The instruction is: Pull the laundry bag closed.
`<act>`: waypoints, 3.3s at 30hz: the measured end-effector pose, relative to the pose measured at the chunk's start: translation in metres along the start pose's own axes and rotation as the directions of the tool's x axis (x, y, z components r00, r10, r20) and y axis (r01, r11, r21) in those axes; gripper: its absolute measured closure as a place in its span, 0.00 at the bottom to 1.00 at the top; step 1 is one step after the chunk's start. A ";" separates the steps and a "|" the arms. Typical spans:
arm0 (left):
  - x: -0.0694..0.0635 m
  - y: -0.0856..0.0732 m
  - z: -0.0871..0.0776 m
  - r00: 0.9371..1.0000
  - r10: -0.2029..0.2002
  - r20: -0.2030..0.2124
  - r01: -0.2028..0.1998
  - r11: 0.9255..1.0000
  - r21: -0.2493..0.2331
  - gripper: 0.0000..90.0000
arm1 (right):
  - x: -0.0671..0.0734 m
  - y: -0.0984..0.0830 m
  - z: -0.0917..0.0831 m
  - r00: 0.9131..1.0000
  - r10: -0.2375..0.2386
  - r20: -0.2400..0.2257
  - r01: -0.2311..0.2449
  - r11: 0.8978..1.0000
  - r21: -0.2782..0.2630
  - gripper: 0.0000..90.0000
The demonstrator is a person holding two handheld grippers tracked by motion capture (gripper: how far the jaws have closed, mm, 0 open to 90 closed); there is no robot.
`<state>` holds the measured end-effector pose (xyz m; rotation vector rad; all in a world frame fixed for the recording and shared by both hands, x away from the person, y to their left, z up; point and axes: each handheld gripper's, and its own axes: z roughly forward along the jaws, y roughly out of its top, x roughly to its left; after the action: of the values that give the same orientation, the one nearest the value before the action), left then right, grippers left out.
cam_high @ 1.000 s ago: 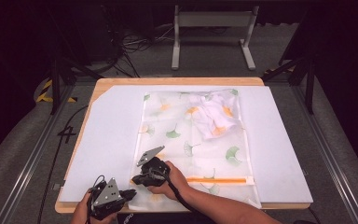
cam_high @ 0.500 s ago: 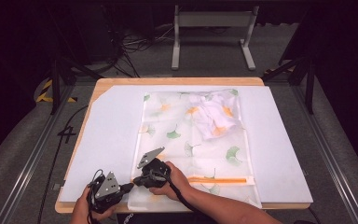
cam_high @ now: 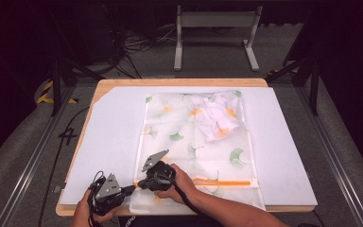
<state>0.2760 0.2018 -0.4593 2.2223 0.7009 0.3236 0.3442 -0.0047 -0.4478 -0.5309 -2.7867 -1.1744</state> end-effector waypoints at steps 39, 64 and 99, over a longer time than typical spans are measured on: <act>0.002 -0.003 0.000 1.000 -0.021 0.018 0.021 1.000 -0.022 1.00 | 0.002 0.002 0.004 1.000 -0.008 0.029 0.008 1.000 -0.025 1.00; 0.000 -0.003 0.000 1.000 -0.005 0.002 0.005 1.000 -0.016 1.00 | -0.005 -0.018 -0.025 0.995 -0.028 0.092 0.026 0.999 0.022 1.00; 0.001 -0.002 0.000 1.000 0.014 0.005 -0.014 1.000 -0.017 1.00 | -0.017 -0.058 -0.075 0.986 0.025 0.163 -0.030 0.999 0.028 1.00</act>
<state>0.2755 0.2038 -0.4610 2.2123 0.6783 0.3290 0.3355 -0.1002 -0.4381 -0.6905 -2.9167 -1.1304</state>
